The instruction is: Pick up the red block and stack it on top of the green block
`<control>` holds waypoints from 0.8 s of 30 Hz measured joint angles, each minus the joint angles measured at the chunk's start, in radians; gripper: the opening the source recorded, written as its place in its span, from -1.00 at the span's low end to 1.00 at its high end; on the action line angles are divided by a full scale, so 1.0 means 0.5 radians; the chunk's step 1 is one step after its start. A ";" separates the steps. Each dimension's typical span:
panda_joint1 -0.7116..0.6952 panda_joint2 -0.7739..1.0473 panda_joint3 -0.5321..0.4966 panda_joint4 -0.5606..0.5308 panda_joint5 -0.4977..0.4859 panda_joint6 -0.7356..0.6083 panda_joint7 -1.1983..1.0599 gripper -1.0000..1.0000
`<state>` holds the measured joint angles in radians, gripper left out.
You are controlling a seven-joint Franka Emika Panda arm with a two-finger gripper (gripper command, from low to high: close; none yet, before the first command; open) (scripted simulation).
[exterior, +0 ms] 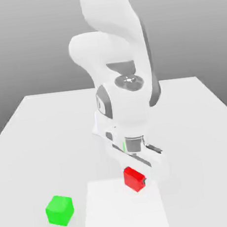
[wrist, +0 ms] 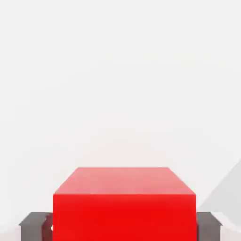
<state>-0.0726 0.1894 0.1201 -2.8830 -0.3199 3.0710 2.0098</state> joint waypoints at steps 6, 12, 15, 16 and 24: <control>-0.075 -0.094 0.115 -0.009 0.140 -0.078 -0.096 -1.00; -0.118 -0.333 0.273 -0.042 0.529 -0.271 -0.372 -1.00; -0.091 -0.446 0.283 -0.062 0.670 -0.364 -0.474 -1.00; -0.078 -0.482 0.276 -0.070 0.707 -0.393 -0.502 -1.00; -0.369 -0.483 0.031 0.211 0.776 -0.683 -0.448 -1.00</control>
<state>-0.2570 -0.0522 0.1357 -2.7775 0.0680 2.7296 1.7860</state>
